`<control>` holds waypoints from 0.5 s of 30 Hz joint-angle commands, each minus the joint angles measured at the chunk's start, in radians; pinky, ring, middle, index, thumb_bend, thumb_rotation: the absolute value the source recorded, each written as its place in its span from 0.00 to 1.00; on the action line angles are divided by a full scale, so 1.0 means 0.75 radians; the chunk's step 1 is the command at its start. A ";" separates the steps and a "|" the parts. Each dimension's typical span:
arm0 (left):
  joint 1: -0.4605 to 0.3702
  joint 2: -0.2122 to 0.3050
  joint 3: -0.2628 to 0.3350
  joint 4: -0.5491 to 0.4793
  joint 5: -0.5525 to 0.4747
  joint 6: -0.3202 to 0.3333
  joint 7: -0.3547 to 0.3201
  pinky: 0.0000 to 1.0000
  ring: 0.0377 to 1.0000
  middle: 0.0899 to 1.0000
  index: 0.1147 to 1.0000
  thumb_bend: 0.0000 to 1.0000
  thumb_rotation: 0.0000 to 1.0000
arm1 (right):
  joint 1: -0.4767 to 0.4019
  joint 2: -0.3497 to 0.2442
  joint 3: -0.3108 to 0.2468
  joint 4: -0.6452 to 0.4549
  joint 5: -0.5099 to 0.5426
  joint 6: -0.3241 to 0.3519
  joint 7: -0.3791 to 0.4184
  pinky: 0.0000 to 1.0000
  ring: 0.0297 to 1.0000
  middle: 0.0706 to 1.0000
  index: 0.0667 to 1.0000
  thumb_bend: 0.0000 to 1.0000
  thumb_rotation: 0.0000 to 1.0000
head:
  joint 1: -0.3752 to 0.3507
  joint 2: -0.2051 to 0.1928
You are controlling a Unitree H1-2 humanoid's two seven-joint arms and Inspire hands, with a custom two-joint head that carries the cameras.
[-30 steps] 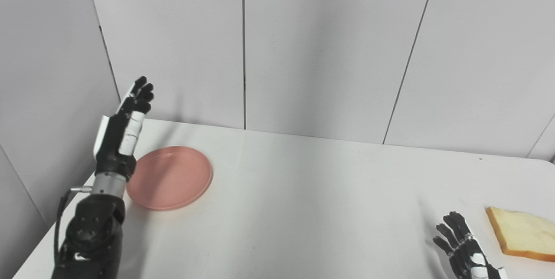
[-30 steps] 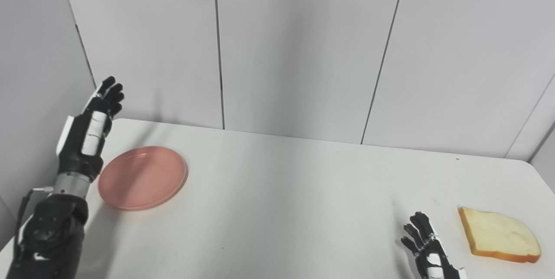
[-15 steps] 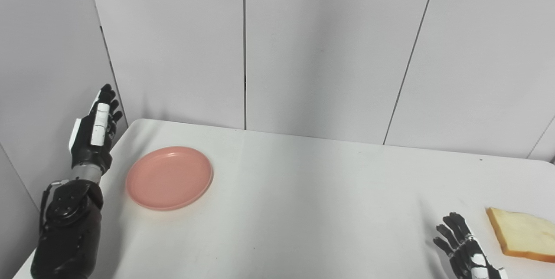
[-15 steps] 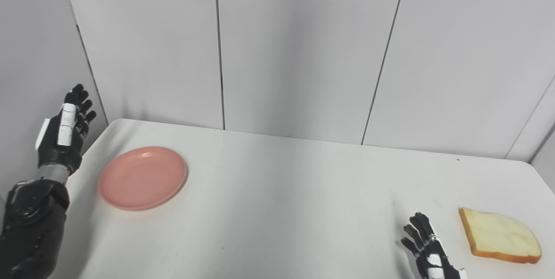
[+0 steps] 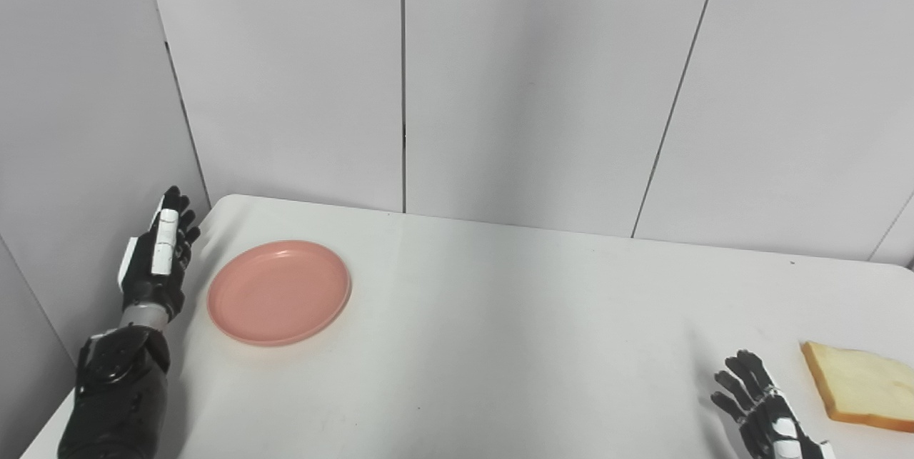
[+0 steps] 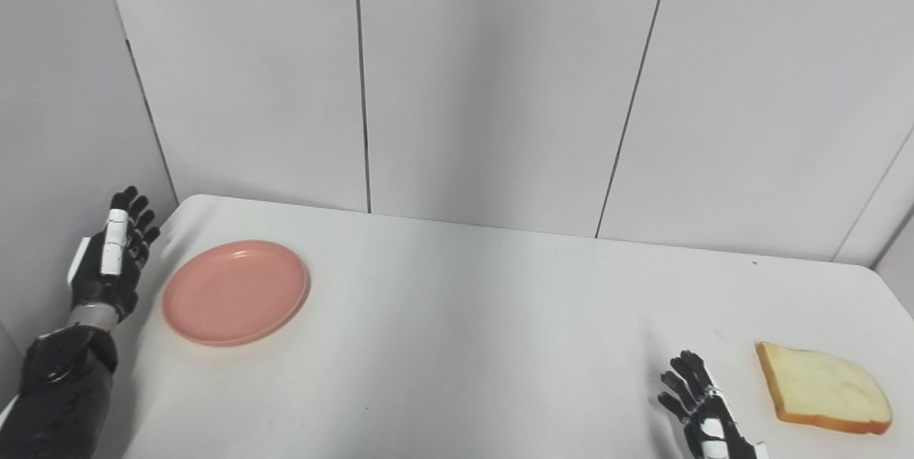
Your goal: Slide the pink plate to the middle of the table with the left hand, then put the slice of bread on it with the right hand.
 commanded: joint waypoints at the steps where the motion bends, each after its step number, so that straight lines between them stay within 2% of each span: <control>1: -0.128 0.050 0.005 -0.002 -0.005 -0.116 -0.002 0.97 0.98 0.99 0.95 0.95 0.85 | 0.042 0.033 0.004 0.236 0.002 -0.046 -0.012 0.84 0.86 0.88 0.89 0.78 1.00 | 0.000 0.002; 3: -0.135 0.045 -0.002 0.034 0.004 -0.132 0.011 0.93 0.96 0.96 0.92 0.90 0.84 | 0.045 0.034 0.004 0.233 0.003 -0.043 -0.011 0.83 0.86 0.88 0.88 0.77 1.00 | -0.004 0.004; 5: -0.143 0.042 -0.012 0.071 0.015 -0.153 0.020 0.90 0.94 0.95 0.92 0.86 0.84 | 0.047 0.033 0.007 0.229 -0.003 -0.044 -0.010 0.83 0.86 0.88 0.88 0.76 1.00 | -0.009 0.007; 10: -0.146 0.035 -0.042 0.144 0.031 -0.203 0.007 0.87 0.94 0.95 0.90 0.87 0.85 | 0.053 0.041 0.007 0.211 -0.018 -0.026 -0.024 0.81 0.85 0.87 0.88 0.79 1.00 | -0.018 0.013; 15: -0.144 0.014 -0.043 0.156 0.008 -0.190 0.003 0.85 0.93 0.94 0.88 0.88 0.83 | 0.057 0.044 0.004 0.203 -0.010 -0.019 -0.025 0.81 0.84 0.87 0.87 0.78 1.00 | -0.017 0.019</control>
